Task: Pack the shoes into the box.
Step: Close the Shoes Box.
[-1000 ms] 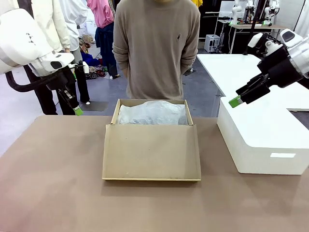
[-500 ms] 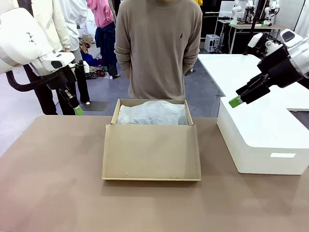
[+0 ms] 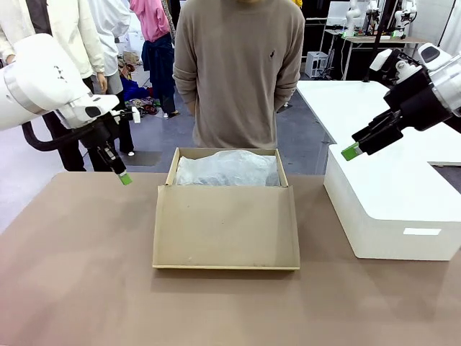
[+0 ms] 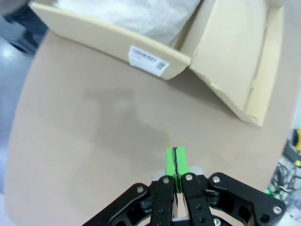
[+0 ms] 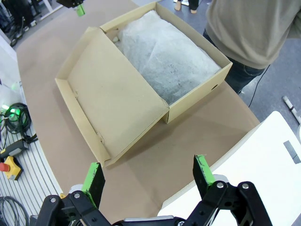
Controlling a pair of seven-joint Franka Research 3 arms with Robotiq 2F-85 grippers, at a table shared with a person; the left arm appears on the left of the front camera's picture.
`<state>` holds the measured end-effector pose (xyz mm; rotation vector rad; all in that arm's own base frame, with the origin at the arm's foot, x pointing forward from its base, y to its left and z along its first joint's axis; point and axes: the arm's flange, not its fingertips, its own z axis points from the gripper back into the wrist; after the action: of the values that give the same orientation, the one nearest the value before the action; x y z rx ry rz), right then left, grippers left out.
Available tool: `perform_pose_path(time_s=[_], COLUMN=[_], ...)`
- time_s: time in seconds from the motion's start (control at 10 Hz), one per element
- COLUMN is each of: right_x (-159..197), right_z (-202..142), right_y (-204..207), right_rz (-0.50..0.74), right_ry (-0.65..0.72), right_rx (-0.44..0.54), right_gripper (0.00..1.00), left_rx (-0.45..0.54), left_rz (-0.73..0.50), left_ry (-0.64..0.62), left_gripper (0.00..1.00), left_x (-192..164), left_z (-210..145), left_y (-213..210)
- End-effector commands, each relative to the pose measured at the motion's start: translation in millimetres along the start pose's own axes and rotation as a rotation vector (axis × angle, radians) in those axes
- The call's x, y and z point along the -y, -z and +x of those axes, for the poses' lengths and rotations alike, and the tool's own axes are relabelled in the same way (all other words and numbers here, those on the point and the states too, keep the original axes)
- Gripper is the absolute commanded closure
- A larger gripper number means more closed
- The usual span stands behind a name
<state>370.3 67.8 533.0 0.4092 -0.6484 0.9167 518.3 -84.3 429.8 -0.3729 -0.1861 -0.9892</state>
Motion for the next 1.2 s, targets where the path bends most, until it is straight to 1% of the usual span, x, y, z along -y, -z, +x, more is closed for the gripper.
perform_pose_path(time_s=[0.0, 0.3, 0.7, 0.8, 0.9, 1.0, 1.1], right_x=[3.3, 3.3, 3.3, 3.3, 3.3, 3.3, 3.3], right_z=[1.2, 1.2, 1.2, 1.2, 1.2, 1.2, 1.2], right_y=[1.0, 1.0, 1.0, 1.0, 1.0, 1.0, 1.0], right_rz=[0.015, 0.015, 0.015, 0.015, 0.015, 0.015, 0.015], right_ry=[-0.008, -0.008, -0.008, -0.008, -0.008, -0.008, -0.008], right_rx=[0.028, 0.028, 0.028, 0.028, 0.028, 0.028, 0.028], right_gripper=[0.00, 0.00, 0.00, 0.00, 0.00, 0.00, 0.00], left_rx=[0.070, 0.090, 0.103, 0.100, 0.054, 0.069, 0.069], left_rz=[-0.042, -0.081, -0.130, -0.147, -0.127, -0.130, -0.130], left_ry=[0.025, 0.033, 0.034, 0.032, -0.033, 0.012, 0.012], left_gripper=[1.00, 1.00, 1.00, 1.00, 1.00, 1.00, 1.00], left_x=[-3.6, -7.1, -10.2, -10.8, -12.1, -10.1, -10.1], left_z=[-14.0, -23.1, -23.5, -22.7, -22.4, -21.4, -21.4], left_y=[10.0, 33.1, 58.1, 62.1, 56.8, 59.0, 59.0])
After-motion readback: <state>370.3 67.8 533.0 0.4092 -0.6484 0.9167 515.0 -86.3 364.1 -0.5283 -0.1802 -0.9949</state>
